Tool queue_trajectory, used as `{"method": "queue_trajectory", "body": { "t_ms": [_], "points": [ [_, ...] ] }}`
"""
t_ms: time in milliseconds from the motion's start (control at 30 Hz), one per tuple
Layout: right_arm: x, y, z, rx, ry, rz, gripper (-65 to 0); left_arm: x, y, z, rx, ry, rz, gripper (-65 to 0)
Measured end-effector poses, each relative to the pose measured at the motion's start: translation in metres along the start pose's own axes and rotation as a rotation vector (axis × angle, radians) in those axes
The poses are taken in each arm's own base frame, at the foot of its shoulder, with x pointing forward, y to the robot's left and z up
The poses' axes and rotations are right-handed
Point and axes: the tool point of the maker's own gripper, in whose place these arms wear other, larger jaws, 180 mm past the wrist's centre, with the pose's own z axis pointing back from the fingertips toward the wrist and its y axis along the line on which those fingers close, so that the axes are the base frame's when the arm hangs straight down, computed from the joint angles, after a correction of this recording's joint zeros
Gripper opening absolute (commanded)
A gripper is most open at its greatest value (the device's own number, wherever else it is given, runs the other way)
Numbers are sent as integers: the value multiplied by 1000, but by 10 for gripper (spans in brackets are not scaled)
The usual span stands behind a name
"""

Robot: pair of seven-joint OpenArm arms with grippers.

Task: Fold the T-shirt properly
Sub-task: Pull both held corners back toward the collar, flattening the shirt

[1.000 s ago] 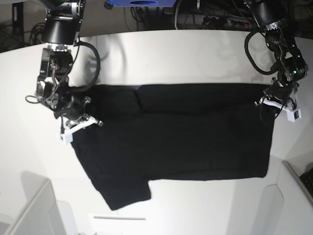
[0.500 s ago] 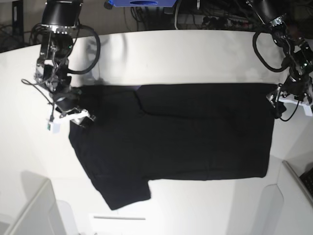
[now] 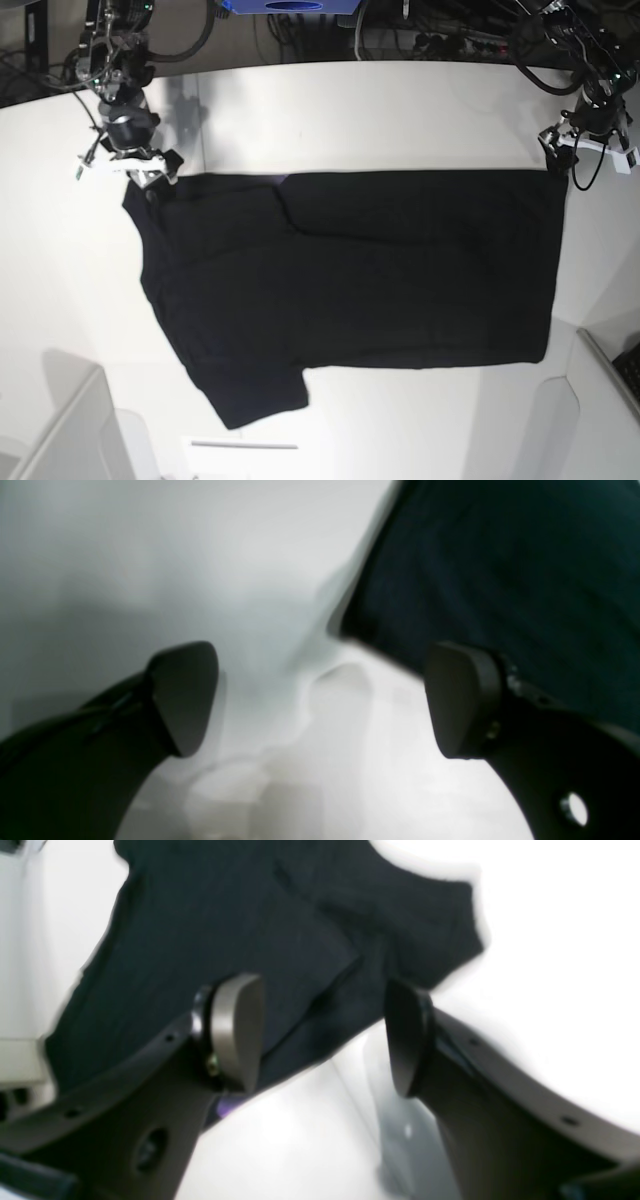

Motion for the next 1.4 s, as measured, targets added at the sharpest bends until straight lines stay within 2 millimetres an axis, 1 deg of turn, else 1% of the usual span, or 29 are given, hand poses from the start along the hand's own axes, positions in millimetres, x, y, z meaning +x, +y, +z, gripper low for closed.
{"method": "queue_trajectory", "body": {
  "t_ms": [100, 133, 200, 300, 367, 500, 567, 667, 900, 1000, 1267, 1300, 1400],
  "points": [
    [-8, -9, 5, -12, 13, -30, -273, 3, -3, -9, -15, -10, 31, -18],
    [-8, -14, 5, -26, -1, -32, -272, 1, -4, -11, -19, -2, 41, -18],
    [-9, -25, 1, -54, -26, -41, -270, -4, -2, -14, -18, 3, 54, -18],
    [-12, -39, -2, -89, -39, -47, -269, 0, -5, -17, -23, -1, 66, -18],
    [-19, -48, -5, -113, -23, -52, -269, 2, -10, -20, -38, -3, 59, -18],
    [-17, -50, -15, -119, -25, -61, -269, 4, -28, -31, -80, 0, 48, -20],
    [-17, -51, -21, -123, -23, -65, -269, 4, -31, -33, -89, 1, 50, -20],
    [-15, -55, -28, -131, -32, -74, -269, 7, -33, -36, -95, -5, 60, -20],
    [-6, -55, -46, -128, -63, -79, -270, 10, -34, -44, -109, -15, 86, -20],
    [-4, -54, -51, -125, -70, -80, -272, 12, -36, -47, -114, -20, 96, -20],
    [1, -57, -59, -122, -81, -70, -272, 12, -36, -47, -120, -24, 100, -20],
    [2, -56, -60, -119, -83, -70, -272, 12, -38, -47, -123, -22, 94, -20],
    [4, -56, -64, -120, -85, -71, -273, 9, -50, -51, -148, -6, 67, -28]
  ]
}}
